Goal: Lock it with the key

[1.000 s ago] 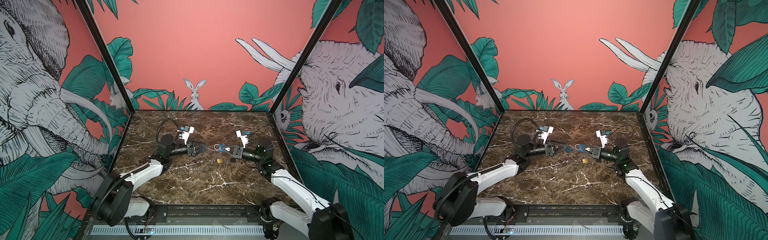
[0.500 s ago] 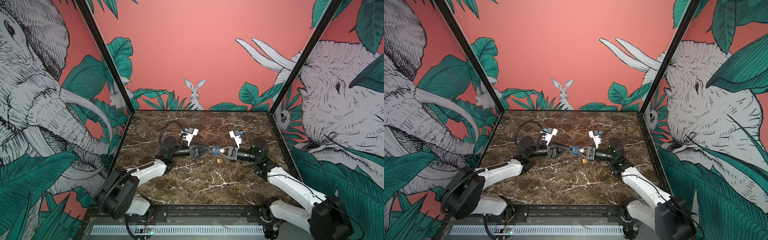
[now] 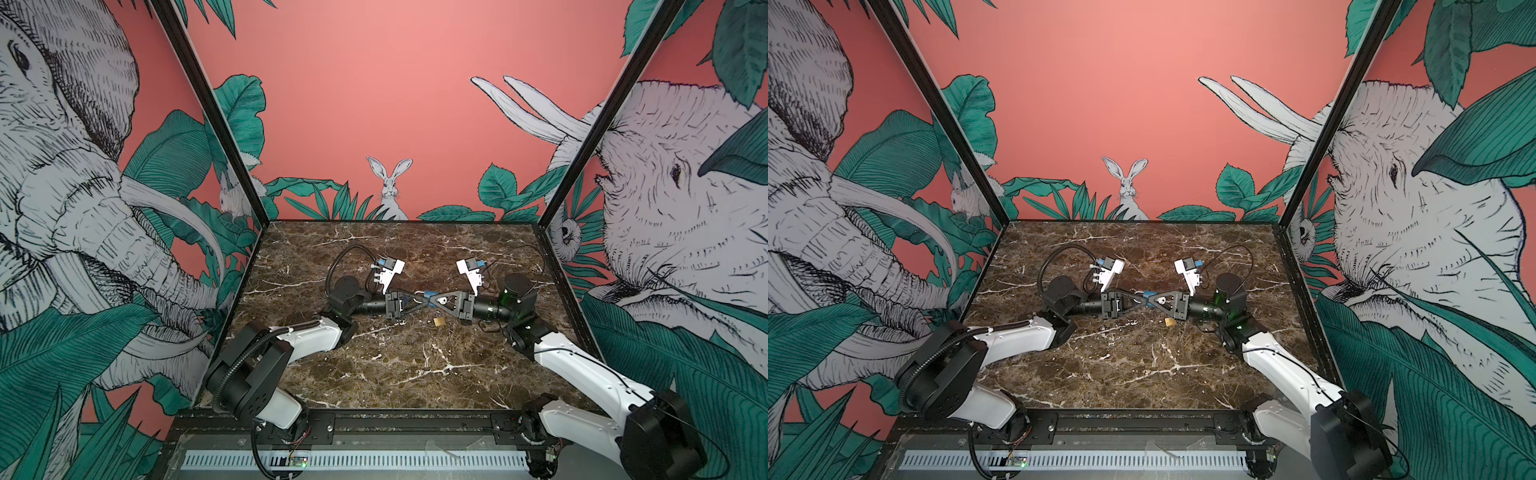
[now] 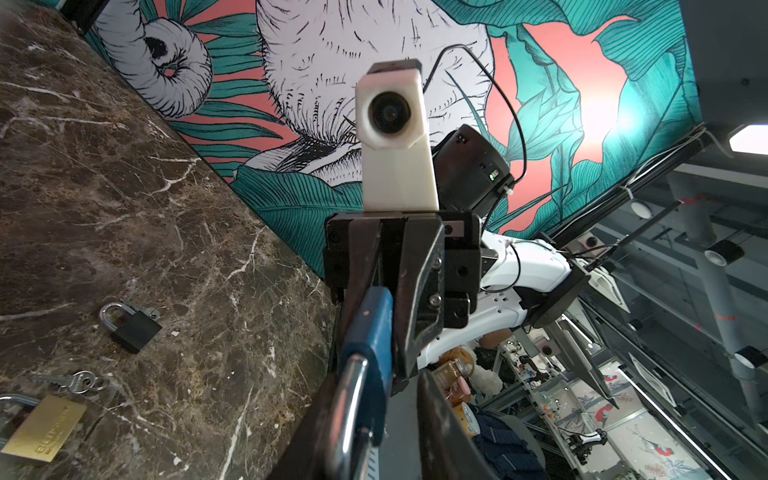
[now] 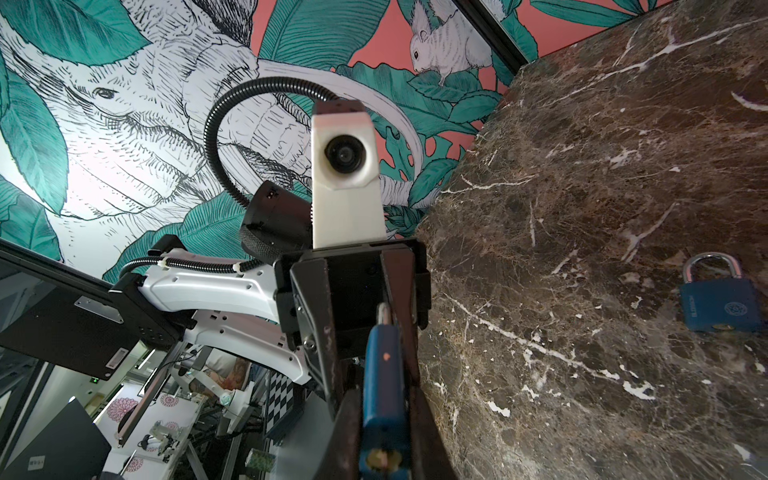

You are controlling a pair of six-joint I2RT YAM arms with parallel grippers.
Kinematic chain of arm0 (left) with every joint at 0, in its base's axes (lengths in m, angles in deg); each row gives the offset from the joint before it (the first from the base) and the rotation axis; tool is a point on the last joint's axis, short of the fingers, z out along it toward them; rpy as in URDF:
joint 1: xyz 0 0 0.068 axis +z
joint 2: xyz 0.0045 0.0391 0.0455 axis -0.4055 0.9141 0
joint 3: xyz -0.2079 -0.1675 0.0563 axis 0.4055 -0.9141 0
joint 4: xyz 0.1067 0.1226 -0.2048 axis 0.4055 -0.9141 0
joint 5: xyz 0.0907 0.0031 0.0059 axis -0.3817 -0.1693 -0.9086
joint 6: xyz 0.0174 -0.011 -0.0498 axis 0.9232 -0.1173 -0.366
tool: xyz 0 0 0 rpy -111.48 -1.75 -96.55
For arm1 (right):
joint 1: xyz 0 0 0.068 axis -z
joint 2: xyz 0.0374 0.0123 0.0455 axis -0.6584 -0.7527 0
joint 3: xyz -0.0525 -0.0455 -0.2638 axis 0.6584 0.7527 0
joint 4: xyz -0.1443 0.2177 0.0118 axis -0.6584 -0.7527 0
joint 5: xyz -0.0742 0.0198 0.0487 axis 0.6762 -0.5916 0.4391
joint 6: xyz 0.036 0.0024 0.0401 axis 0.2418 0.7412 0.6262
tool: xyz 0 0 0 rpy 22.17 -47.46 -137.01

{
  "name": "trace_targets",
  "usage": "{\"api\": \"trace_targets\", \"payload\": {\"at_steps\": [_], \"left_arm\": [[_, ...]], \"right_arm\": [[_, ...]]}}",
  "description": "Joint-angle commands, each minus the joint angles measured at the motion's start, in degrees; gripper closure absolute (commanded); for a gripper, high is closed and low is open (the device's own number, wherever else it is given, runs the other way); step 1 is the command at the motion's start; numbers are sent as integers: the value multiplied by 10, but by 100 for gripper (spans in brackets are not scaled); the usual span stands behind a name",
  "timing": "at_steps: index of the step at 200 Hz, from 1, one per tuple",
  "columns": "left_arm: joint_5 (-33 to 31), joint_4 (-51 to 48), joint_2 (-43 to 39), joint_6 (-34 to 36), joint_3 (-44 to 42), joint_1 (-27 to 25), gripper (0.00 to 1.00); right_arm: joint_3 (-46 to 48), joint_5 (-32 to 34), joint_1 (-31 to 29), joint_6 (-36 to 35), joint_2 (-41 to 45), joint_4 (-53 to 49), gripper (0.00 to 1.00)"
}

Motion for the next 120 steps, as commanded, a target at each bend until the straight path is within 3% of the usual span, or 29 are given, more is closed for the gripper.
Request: {"api": "trace_targets", "payload": {"at_steps": [1,120], "left_arm": [[9,78,5,-38,13,-2,69],[26,77,13,-47,28,-13,75]], "right_arm": [[-11,-9,-3,-26,10,18,100],[-22,5,-3,-41,2,17,100]]}}
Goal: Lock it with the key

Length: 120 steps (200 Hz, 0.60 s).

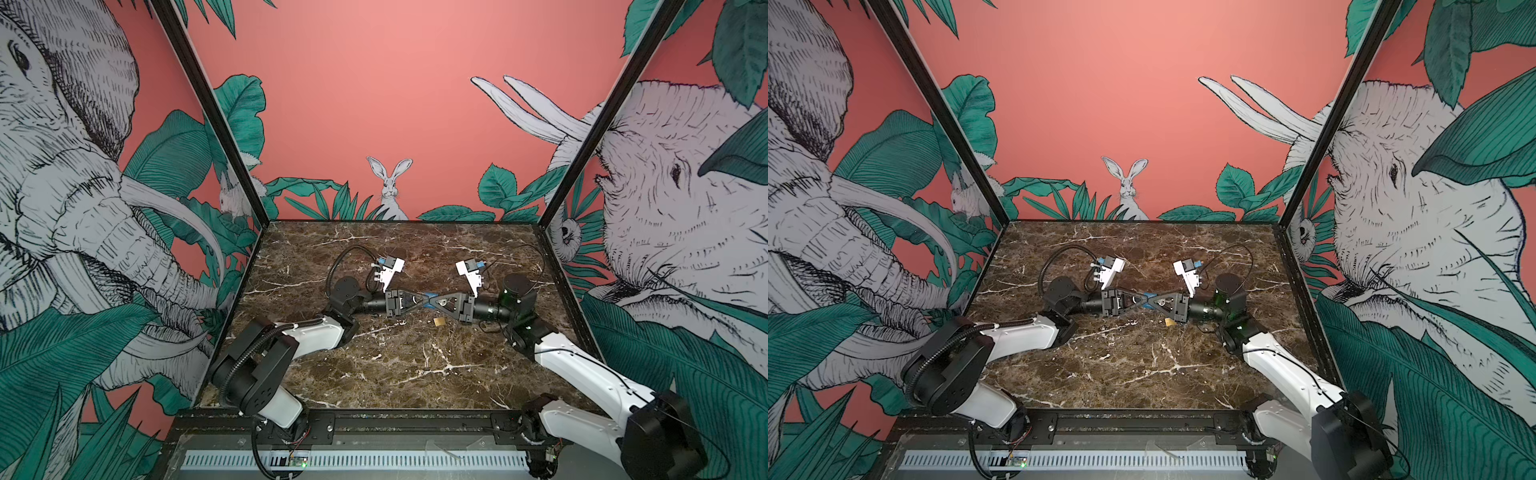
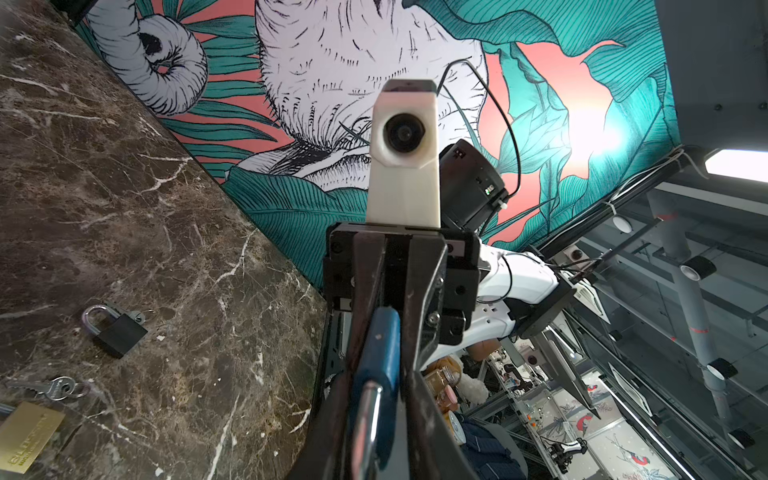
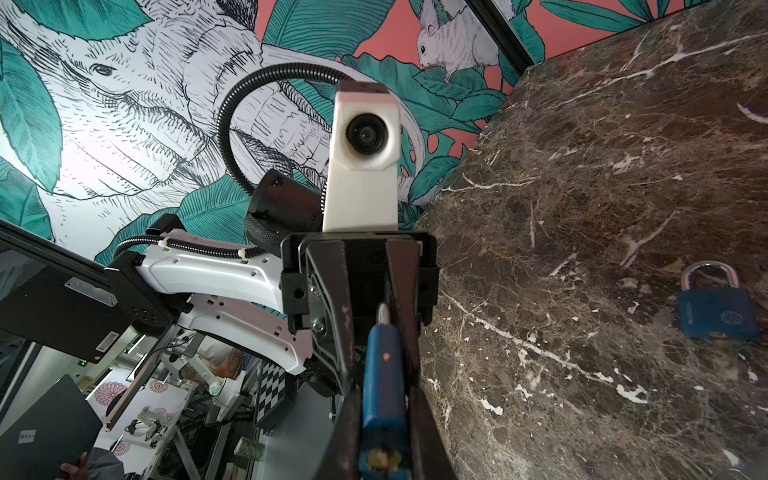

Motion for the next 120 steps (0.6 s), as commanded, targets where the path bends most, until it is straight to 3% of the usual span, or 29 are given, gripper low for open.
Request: {"api": "trace_targets", "payload": {"at_steps": [1,54,76,85,96,120], "left_arm": [[21,41,-2,-7,26,-11,75],[27,59,16,-23,41,-21,84],[24,63,22,-31,45,-21,100],[17,49,23,-27,47,-21,100],[5,34,25,-20,46,-20,100],[-14,49,33,-27,42,-13,100]], "right_arm": [[-21,6,-2,-13,-1,26,100],[-28,15,-3,-22,-7,18,100],[-30,25,-2,-22,-8,9,100],[-31,33,0,-17,-5,1,100],[-30,41,4,-10,0,-7,87],[-18,42,23,16,17,-4,72]]}}
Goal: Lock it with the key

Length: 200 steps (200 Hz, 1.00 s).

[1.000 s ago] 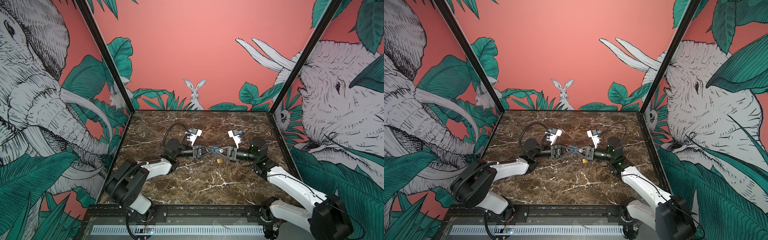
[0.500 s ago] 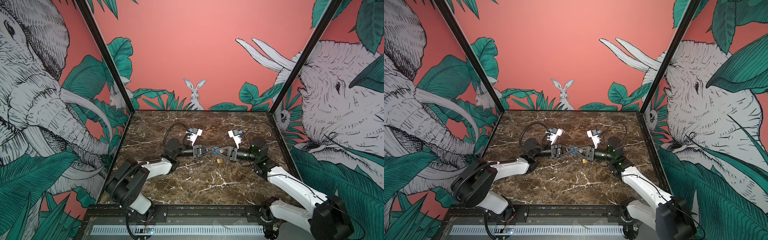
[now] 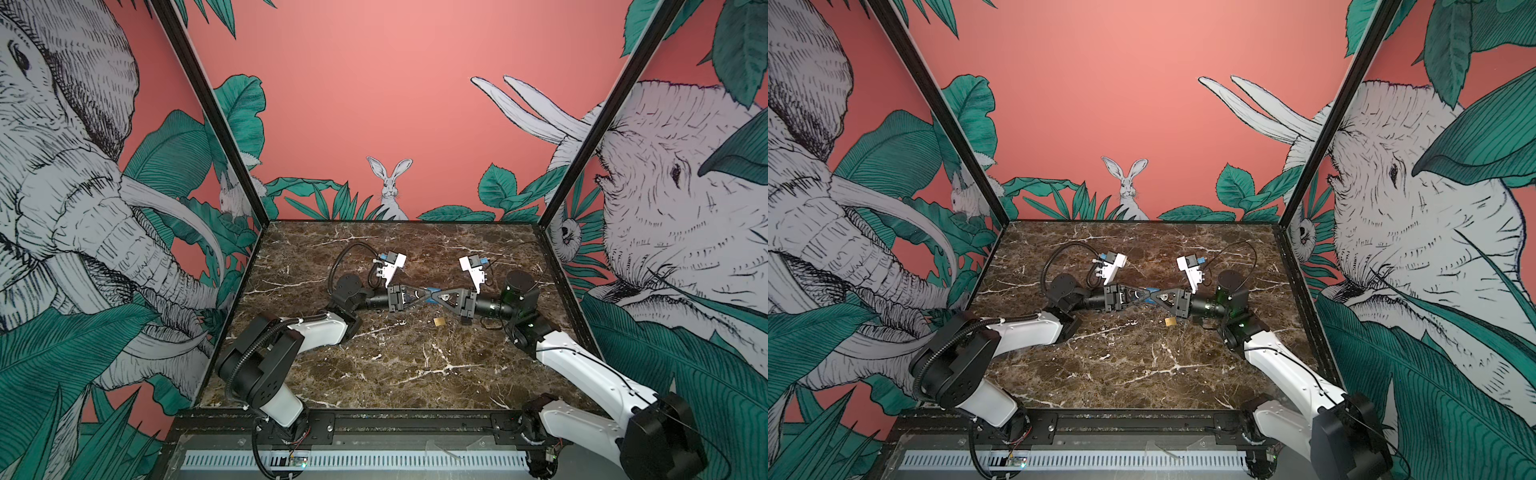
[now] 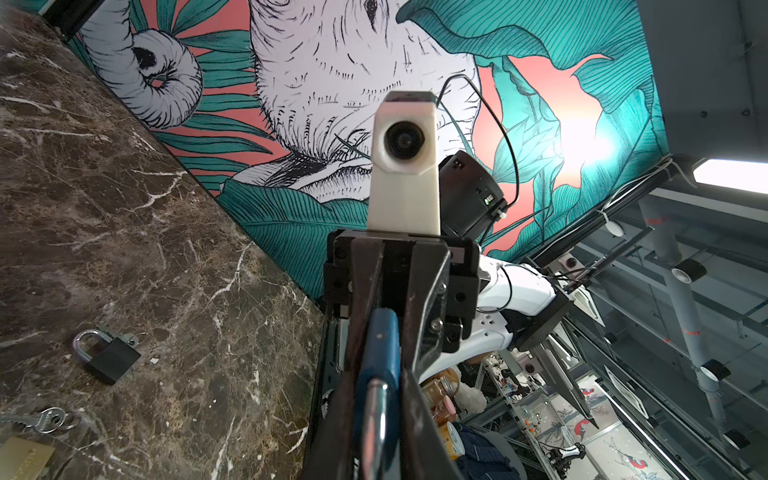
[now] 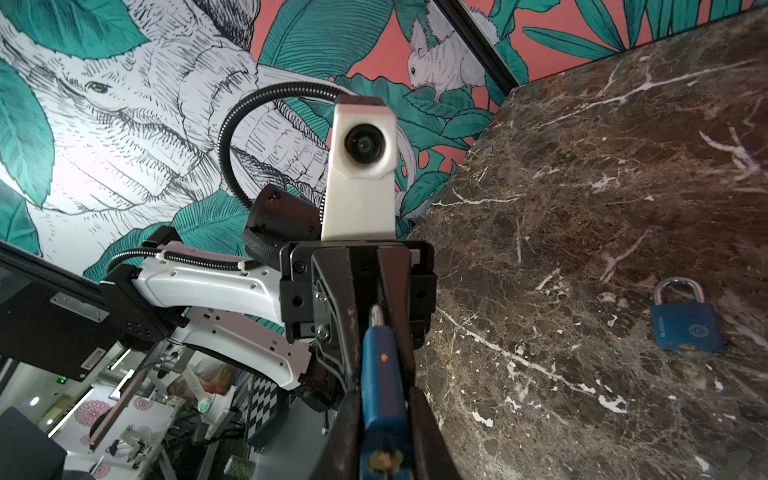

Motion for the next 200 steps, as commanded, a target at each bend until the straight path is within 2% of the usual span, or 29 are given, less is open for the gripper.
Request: {"api": "trace_targets", "payload": {"at_steps": [1,38,74,96,139,200], "left_arm": [[-8,27,6,-10,15,-11,100],[-22,93,28,-59,11,10,100],[-25,93,33,-60,15,10,100],[-22,93,31,-60,19,10,100],[-16,93,30,-60,21,9,100],[-13,91,28,-56,20,9,100]], "right_arm": [[-3,23,11,17,16,13,71],[24,6,42,44,62,15,62],[36,1,45,39,75,-2,62],[40,2,45,36,70,-1,65],[36,-2,45,41,57,16,77],[35,-5,45,45,55,21,83]]}}
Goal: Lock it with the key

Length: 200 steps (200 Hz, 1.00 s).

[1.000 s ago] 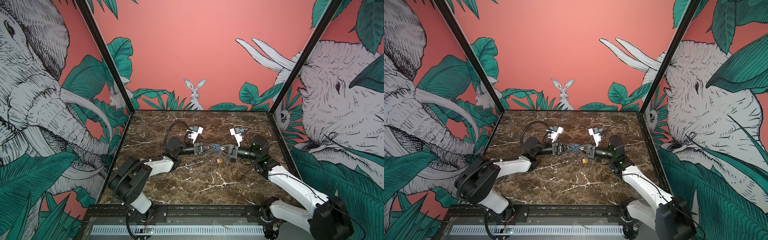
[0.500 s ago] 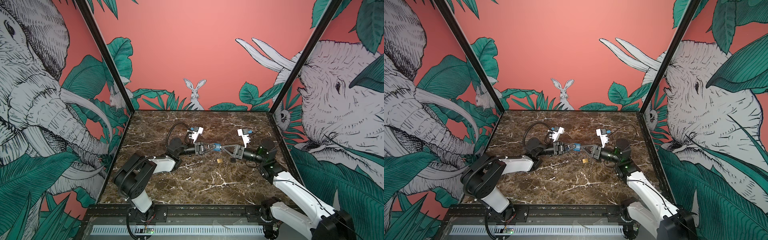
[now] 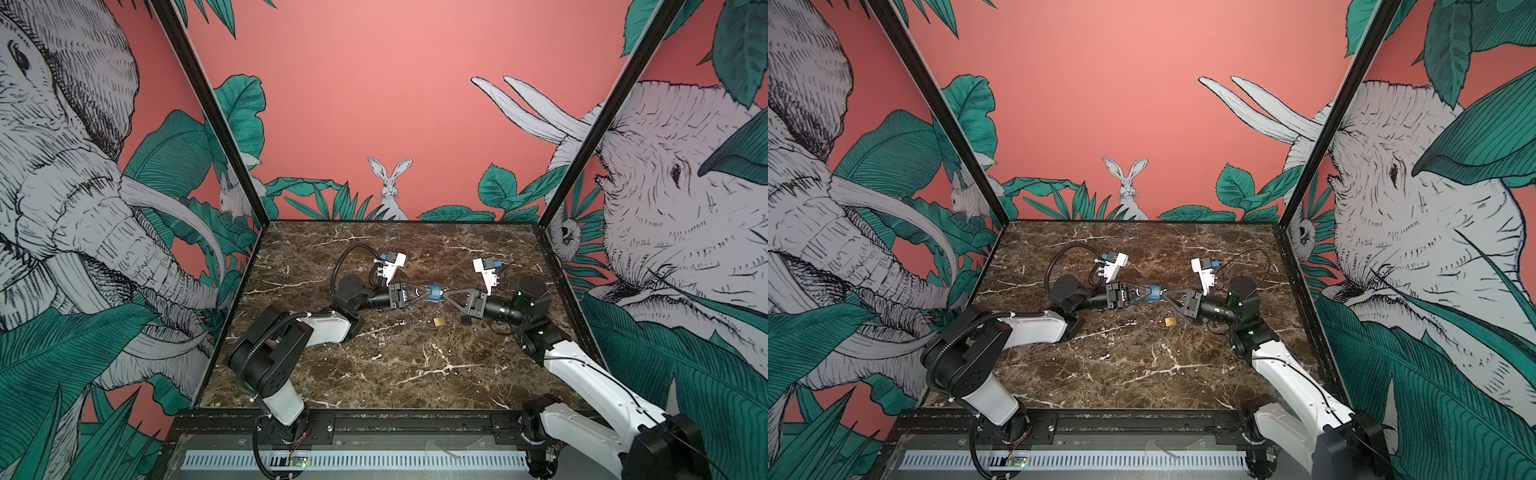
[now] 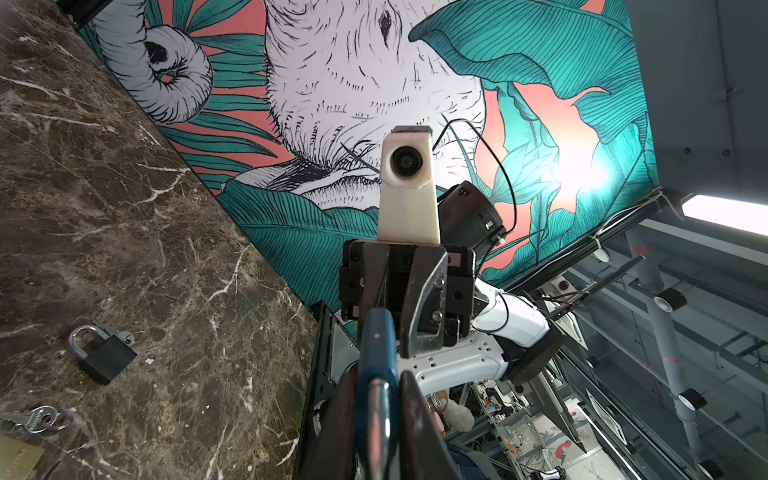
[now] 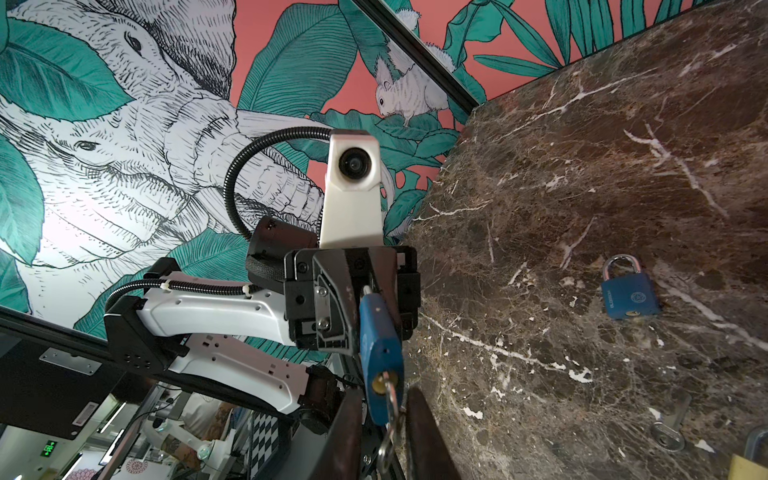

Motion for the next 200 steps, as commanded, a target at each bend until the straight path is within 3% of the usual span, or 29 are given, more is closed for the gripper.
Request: {"api": "trace_targets", "payload": {"at_steps": [1,49,121,160,181,200], "left_arm": [[8,39,-10,-4,16,3,100],[17,11,-23,19,14,3,100],[15,-1,-41,46,1,23,100],[26,-13,-43,52,5,28,100],[3,-137,-68,113,9,29,100],[-89,-304,-121,232,-9,29,100]], "right_arm": [[-1,-11,1,1,3,34,83],[3,-17,1,3,-1,42,100],[37,-57,47,56,6,126,100],[34,-65,62,48,28,106,100],[30,-52,63,30,29,62,100],[10,0,60,-17,35,-50,100]]}}
